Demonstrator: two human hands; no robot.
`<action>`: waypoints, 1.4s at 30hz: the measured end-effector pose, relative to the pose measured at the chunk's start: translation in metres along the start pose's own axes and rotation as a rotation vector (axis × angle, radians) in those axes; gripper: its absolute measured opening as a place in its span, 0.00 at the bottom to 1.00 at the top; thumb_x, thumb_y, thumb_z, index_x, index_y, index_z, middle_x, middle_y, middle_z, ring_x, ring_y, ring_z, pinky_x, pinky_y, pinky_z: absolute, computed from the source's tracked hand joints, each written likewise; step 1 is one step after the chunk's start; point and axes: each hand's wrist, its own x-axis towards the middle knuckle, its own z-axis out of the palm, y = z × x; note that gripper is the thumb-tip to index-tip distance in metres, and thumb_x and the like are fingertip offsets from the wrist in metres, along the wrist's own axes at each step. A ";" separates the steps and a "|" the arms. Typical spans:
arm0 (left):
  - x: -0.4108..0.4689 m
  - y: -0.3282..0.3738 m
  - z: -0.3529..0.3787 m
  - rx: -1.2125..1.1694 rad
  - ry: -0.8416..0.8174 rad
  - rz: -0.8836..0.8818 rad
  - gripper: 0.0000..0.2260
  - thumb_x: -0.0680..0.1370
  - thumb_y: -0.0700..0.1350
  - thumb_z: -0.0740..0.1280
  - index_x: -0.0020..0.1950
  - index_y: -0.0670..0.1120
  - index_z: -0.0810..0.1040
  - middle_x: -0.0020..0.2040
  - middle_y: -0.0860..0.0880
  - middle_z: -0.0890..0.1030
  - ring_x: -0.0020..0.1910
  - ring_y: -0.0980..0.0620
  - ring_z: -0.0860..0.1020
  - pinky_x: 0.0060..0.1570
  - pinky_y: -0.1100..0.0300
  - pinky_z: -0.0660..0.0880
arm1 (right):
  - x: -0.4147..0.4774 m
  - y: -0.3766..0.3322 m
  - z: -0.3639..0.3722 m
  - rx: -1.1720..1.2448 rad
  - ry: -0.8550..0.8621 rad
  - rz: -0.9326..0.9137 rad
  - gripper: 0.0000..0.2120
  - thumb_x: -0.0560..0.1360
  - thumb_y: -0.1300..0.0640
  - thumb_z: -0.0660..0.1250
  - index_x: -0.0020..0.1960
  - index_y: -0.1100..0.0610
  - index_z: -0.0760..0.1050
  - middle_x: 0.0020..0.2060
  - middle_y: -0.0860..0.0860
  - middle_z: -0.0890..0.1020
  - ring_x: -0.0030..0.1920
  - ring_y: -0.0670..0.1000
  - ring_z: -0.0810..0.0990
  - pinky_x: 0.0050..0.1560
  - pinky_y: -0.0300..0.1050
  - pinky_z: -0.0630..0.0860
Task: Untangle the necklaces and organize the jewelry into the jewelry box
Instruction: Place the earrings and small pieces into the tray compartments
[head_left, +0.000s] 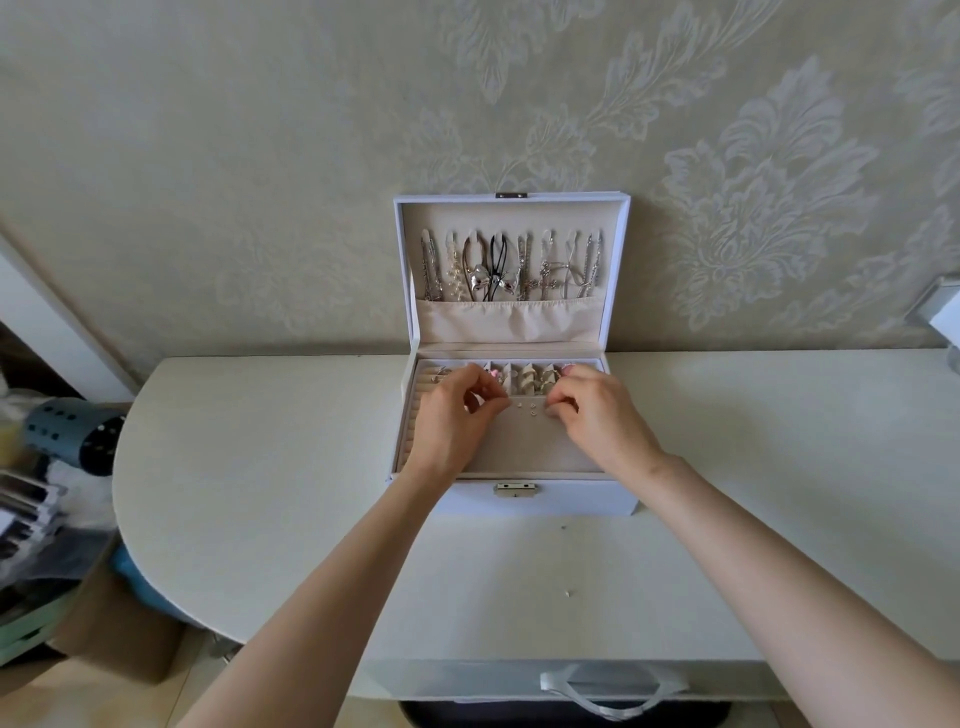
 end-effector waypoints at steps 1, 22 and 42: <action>0.000 0.001 -0.001 -0.014 0.000 -0.001 0.04 0.72 0.39 0.72 0.41 0.45 0.79 0.38 0.53 0.80 0.34 0.61 0.73 0.35 0.72 0.67 | -0.003 0.000 0.000 -0.041 -0.003 -0.041 0.06 0.70 0.71 0.68 0.39 0.63 0.81 0.39 0.55 0.77 0.42 0.57 0.77 0.42 0.41 0.72; -0.002 0.006 -0.005 -0.249 -0.123 0.000 0.03 0.73 0.37 0.71 0.43 0.43 0.79 0.37 0.54 0.79 0.36 0.60 0.74 0.40 0.66 0.70 | -0.008 -0.019 -0.013 0.818 0.010 0.428 0.08 0.68 0.73 0.71 0.44 0.63 0.81 0.33 0.53 0.81 0.30 0.42 0.79 0.36 0.34 0.77; -0.004 0.006 -0.005 -0.221 -0.149 0.035 0.08 0.70 0.35 0.73 0.39 0.46 0.77 0.38 0.53 0.80 0.38 0.59 0.75 0.42 0.63 0.70 | -0.005 -0.015 -0.010 0.670 0.099 0.433 0.07 0.67 0.74 0.71 0.40 0.64 0.81 0.33 0.52 0.80 0.34 0.46 0.79 0.41 0.38 0.79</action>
